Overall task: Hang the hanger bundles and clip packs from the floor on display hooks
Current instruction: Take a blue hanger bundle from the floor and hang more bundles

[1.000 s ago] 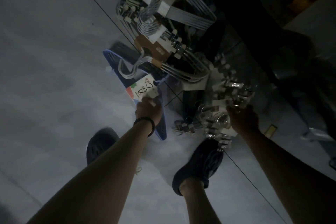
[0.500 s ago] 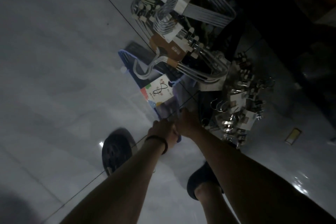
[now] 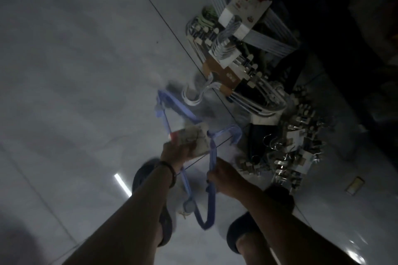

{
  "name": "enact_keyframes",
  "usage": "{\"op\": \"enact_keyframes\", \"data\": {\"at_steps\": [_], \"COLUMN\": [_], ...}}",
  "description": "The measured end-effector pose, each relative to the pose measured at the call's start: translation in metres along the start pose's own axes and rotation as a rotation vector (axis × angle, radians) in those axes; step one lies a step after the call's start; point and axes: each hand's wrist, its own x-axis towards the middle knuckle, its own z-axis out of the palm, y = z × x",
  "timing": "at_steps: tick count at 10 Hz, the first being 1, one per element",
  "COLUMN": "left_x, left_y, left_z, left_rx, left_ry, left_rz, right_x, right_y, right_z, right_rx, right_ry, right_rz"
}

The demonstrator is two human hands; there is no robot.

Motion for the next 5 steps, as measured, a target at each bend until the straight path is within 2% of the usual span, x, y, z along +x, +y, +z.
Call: {"op": "enact_keyframes", "data": {"at_steps": [1, 2, 3, 4, 5], "left_x": [-0.062, -0.078, -0.073, -0.054, -0.032], "left_y": [-0.001, -0.003, 0.01, 0.031, 0.046], "left_z": [-0.02, -0.026, -0.037, -0.044, -0.04], "left_rx": [-0.139, -0.249, -0.29, -0.263, -0.123], "left_ry": [-0.04, 0.043, 0.057, -0.007, -0.002], "left_rz": [-0.075, 0.037, 0.148, 0.171, 0.253], "right_x": [-0.052, -0.061, -0.045, -0.008, 0.033], "right_y": [0.002, -0.004, -0.005, 0.001, 0.005], "right_z": [-0.021, -0.055, -0.109, -0.156, -0.176], "right_rx": [-0.48, -0.234, -0.155, -0.522, -0.545], "right_ry": [-0.075, 0.133, 0.581, 0.662, 0.432], "right_rz": [-0.221, -0.172, 0.01, 0.06, 0.103]}}
